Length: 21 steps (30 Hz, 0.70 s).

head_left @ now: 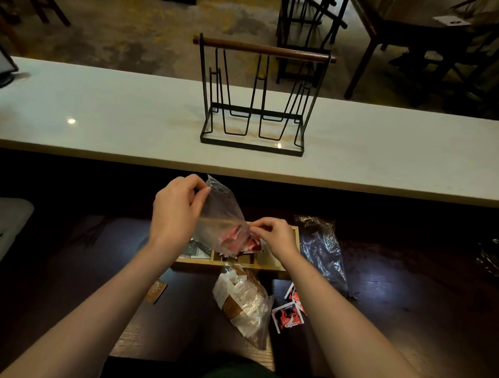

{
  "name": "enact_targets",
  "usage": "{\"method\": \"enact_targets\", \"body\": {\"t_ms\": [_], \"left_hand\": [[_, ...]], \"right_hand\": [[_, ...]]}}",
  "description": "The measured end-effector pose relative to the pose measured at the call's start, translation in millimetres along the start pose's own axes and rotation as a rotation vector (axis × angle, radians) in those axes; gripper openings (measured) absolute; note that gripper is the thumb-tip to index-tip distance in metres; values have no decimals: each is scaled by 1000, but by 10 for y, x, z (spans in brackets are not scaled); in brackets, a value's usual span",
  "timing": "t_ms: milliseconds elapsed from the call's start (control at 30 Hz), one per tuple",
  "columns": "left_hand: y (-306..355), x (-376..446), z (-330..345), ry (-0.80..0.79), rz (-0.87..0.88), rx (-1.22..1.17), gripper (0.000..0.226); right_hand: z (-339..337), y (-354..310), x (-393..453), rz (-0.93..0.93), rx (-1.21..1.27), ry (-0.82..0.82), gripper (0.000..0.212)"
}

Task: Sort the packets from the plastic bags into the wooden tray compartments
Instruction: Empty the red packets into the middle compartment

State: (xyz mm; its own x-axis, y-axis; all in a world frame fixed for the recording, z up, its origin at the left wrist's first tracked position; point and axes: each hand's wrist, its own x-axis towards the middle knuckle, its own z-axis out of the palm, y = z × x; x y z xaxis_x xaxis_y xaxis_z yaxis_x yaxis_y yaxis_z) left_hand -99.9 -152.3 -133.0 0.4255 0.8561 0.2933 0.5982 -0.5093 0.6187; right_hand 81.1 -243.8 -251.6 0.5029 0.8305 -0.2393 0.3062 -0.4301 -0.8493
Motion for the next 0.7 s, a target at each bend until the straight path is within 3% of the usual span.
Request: {"method": "enact_targets", "body": {"t_ms": [400, 700], "left_hand": [[44, 2, -55, -14, 9, -19, 10], [173, 0, -158, 19, 118, -12, 9]], "right_hand": [[-13, -24, -5, -12, -67, 69, 8], [48, -54, -50, -59, -24, 18, 9]]}}
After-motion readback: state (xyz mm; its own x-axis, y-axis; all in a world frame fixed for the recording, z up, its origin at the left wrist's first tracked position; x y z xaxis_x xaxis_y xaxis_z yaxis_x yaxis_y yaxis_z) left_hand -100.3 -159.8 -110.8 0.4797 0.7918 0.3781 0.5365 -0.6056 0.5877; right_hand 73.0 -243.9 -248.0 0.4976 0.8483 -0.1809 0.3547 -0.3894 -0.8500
